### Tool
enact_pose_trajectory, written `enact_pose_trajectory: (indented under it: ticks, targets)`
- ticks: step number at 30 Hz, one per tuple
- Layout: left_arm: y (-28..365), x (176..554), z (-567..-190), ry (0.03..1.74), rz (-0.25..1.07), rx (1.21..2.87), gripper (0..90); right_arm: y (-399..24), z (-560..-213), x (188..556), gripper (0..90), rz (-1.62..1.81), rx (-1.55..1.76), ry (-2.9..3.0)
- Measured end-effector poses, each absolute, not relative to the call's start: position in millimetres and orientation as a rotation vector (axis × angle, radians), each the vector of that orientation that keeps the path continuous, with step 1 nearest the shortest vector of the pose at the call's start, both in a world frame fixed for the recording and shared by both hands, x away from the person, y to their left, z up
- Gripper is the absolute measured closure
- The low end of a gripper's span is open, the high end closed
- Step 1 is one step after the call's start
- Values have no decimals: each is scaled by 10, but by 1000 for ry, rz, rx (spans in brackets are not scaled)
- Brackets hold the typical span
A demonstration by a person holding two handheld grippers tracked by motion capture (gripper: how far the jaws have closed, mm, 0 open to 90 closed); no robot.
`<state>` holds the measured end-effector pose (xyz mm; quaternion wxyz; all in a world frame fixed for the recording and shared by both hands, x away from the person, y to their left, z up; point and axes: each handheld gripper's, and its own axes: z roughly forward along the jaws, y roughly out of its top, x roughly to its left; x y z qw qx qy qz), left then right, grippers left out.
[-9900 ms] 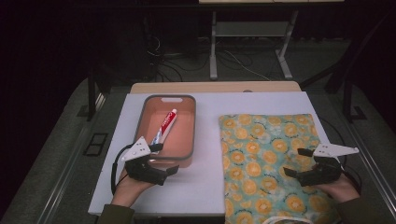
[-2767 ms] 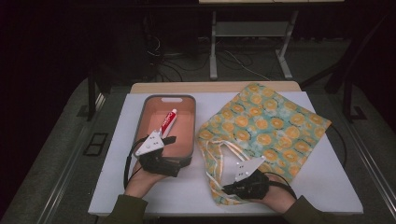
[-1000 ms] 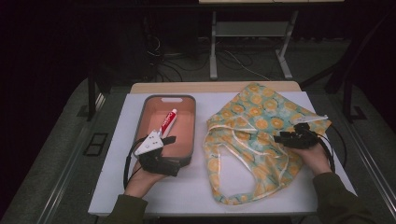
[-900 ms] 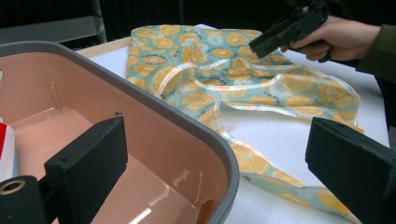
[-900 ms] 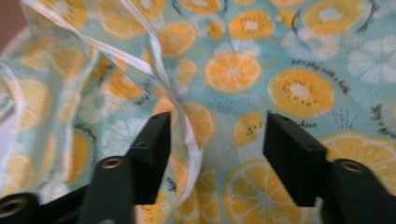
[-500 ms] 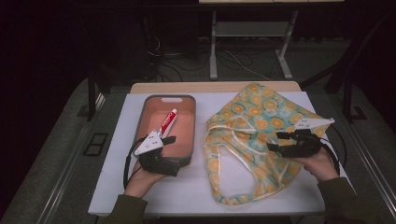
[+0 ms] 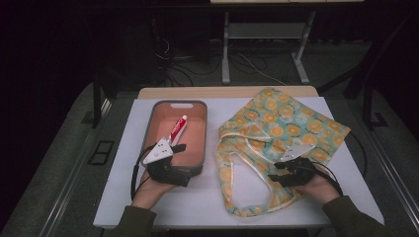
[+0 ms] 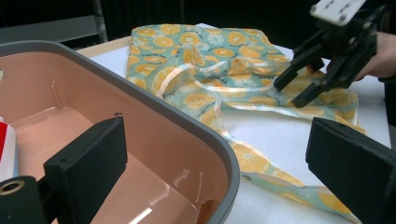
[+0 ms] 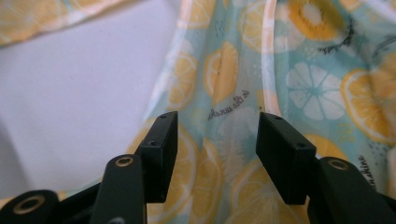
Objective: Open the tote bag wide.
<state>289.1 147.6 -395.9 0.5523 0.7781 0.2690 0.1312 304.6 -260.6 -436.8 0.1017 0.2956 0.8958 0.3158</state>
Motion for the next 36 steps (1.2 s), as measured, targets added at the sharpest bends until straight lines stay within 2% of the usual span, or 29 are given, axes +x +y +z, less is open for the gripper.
enact_pose_trajectory:
  ticks: [3, 8, 11, 13, 17, 24, 25, 26, 28, 30, 32, 34, 36]
  targets:
    - [1475, 2890, -3960, 636, 311, 1840, 40, -2606, -4425, 3080, 532, 905, 873, 2654]
    - [1474, 2891, -3960, 637, 312, 1841, 40, -2653, -4424, 3121, 678, 925, 904, 2644]
    - [1473, 2891, -3960, 638, 313, 1841, 40, -2682, -4426, 3141, 815, 928, 923, 2635]
    - [1474, 2891, -3960, 638, 312, 1841, 40, -2692, -4425, 3147, 876, 924, 922, 2629]
    - [1474, 2891, -3960, 638, 311, 1839, 40, -2702, -4401, 3105, 891, 938, 927, 2661]
    - [1474, 2890, -3959, 639, 311, 1841, 40, -2653, -4359, 2808, 891, 945, 898, 2740]
    - [1474, 2889, -3959, 639, 312, 1841, 40, -2640, -4363, 2772, 885, 941, 879, 2743]
    - [1473, 2889, -3959, 640, 313, 1842, 40, -2631, -4362, 2750, 839, 940, 862, 2742]
    - [1472, 2889, -3959, 641, 314, 1842, 40, -2614, -4338, 2739, 695, 962, 853, 2722]
    - [1471, 2888, -3959, 642, 314, 1842, 40, -2585, -4309, 2753, 499, 1000, 856, 2691]
    - [1472, 2891, -3959, 642, 313, 1840, 40, -2532, -4284, 2779, 387, 1009, 853, 2661]
    - [1473, 2892, -3958, 643, 312, 1839, 41, -2471, -4263, 2837, 343, 1021, 862, 2645]
    - [1472, 2890, -3958, 643, 314, 1842, 41, -2418, -4263, 2912, 336, 1034, 864, 2638]
